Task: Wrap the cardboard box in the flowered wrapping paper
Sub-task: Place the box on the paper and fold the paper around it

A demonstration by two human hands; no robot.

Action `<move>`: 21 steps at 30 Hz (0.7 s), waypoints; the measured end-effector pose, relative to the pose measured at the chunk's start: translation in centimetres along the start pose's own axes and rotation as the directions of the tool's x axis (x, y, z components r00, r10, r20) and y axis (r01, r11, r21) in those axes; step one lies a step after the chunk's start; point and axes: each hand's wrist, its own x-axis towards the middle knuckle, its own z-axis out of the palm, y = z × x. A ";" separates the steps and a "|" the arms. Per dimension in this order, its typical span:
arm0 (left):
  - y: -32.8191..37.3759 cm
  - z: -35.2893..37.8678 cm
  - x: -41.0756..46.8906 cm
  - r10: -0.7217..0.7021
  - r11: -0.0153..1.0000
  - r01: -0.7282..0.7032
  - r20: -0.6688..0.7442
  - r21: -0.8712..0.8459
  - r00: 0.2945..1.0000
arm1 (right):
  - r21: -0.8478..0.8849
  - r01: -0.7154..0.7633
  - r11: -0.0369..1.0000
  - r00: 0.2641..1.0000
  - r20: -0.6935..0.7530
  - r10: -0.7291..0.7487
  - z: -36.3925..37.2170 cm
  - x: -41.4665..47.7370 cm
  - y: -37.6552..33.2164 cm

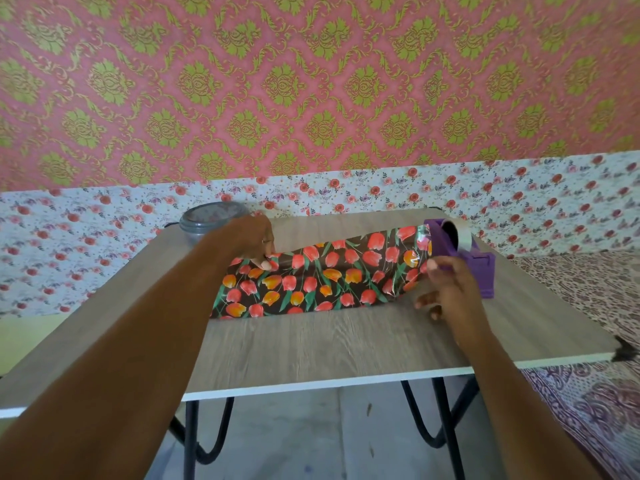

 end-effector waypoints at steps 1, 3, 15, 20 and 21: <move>0.0 0.0 0.0 -0.003 1.000 0.003 -0.004 -0.008 1.000 | 0.087 -0.051 0.995 0.998 0.043 0.047 -0.1 0.2 0.1; -0.1 0.1 0.0 -0.009 1.000 0.008 -0.005 -0.017 1.000 | 0.117 -0.052 0.992 0.994 0.100 0.040 -0.3 0.5 0.5; -0.3 0.3 0.0 -0.022 0.999 0.022 -0.019 -0.042 1.000 | -0.257 -0.043 0.965 0.996 -0.089 0.021 -0.4 1.4 2.3; -0.5 0.6 0.0 -0.018 0.998 0.016 -0.033 -0.059 0.999 | 0.081 -0.145 0.986 0.963 -0.219 0.160 -1.2 1.1 1.9; -0.5 0.6 0.1 -0.017 0.998 0.015 -0.038 -0.055 0.999 | 0.064 -0.152 0.986 0.953 -0.256 0.164 -1.2 1.1 1.8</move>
